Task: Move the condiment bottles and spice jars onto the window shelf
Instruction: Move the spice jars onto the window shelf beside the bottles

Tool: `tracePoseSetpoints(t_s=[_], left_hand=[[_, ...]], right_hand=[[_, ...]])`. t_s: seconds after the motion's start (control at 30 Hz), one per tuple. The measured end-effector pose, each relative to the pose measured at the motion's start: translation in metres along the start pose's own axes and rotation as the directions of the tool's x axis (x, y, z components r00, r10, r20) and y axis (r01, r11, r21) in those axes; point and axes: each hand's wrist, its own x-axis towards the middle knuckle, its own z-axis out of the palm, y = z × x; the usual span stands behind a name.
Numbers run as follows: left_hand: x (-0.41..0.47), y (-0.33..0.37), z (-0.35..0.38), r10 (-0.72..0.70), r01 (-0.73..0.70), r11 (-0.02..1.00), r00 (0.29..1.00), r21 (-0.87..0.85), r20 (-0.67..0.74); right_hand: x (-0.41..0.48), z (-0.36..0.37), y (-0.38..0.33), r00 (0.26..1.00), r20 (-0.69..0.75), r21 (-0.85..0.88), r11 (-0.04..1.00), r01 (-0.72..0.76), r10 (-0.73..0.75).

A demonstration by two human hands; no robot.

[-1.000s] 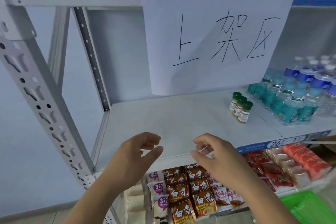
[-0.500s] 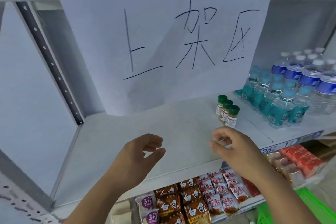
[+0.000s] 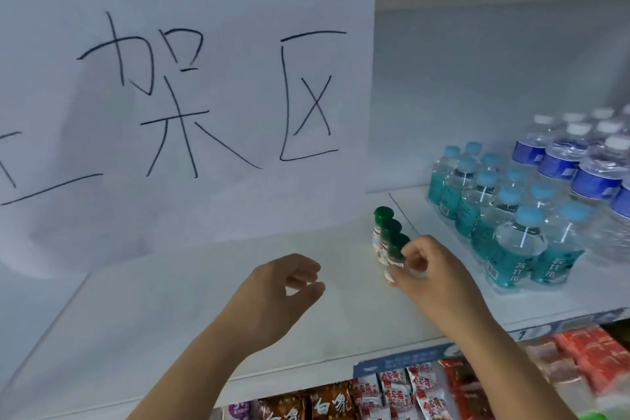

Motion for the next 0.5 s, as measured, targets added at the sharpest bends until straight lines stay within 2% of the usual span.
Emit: tracePoseSetpoints(t_s=[0.17, 0.3, 0.5], left_hand=[[0.02, 0.02, 0.032, -0.053, 0.053, 0.999, 0.998, -0.013, -0.016], [0.038, 0.034, 0.059, -0.101, 0.1, 0.993, 0.995, -0.055, -0.023], [0.07, 0.062, 0.1, -0.156, 0.147, 0.986, 0.981, -0.082, -0.114]], right_hand=[[0.026, -0.01, 0.029, 1.0, 0.025, 0.077, 0.997, -0.018, 0.016], [0.038, -0.015, 0.043, 0.994, 0.112, 0.071, 0.997, 0.01, -0.018], [0.043, -0.022, 0.064, 0.977, 0.21, 0.02, 0.999, 0.032, -0.035]])
